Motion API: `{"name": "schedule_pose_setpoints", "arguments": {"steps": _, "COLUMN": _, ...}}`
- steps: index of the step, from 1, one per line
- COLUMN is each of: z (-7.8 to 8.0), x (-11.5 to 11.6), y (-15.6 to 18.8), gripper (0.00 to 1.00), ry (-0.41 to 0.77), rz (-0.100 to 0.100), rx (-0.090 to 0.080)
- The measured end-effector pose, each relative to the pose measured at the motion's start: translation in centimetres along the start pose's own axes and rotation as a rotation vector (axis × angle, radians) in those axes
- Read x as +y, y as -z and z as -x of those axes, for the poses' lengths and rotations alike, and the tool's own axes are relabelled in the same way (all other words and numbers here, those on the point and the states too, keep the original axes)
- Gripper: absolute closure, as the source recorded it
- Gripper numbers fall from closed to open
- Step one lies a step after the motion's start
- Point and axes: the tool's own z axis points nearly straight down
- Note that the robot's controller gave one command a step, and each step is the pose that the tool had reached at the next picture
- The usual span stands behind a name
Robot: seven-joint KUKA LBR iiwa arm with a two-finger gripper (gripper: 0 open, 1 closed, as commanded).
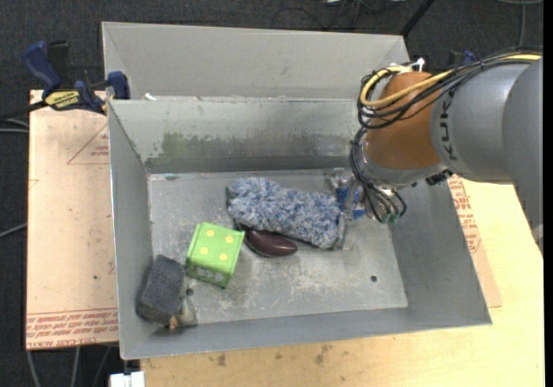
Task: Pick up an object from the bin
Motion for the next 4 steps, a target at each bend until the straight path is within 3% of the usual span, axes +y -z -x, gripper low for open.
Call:
{"name": "schedule_pose_setpoints", "arguments": {"steps": 1, "z": -0.7, "x": 2.0, "y": 1.1, "gripper": 1.0, "ry": -0.036, "rz": -0.001, "rx": 0.011}}
{"name": "schedule_pose_setpoints", "arguments": {"steps": 3, "z": -0.7, "x": 2.1, "y": 1.0, "gripper": 1.0, "ry": -0.036, "rz": -0.001, "rx": 0.011}}
{"name": "schedule_pose_setpoints", "arguments": {"steps": 4, "z": -1.7, "x": 4.4, "y": 1.1, "gripper": 1.0, "ry": -0.01, "rz": -0.005, "rx": 0.008}}
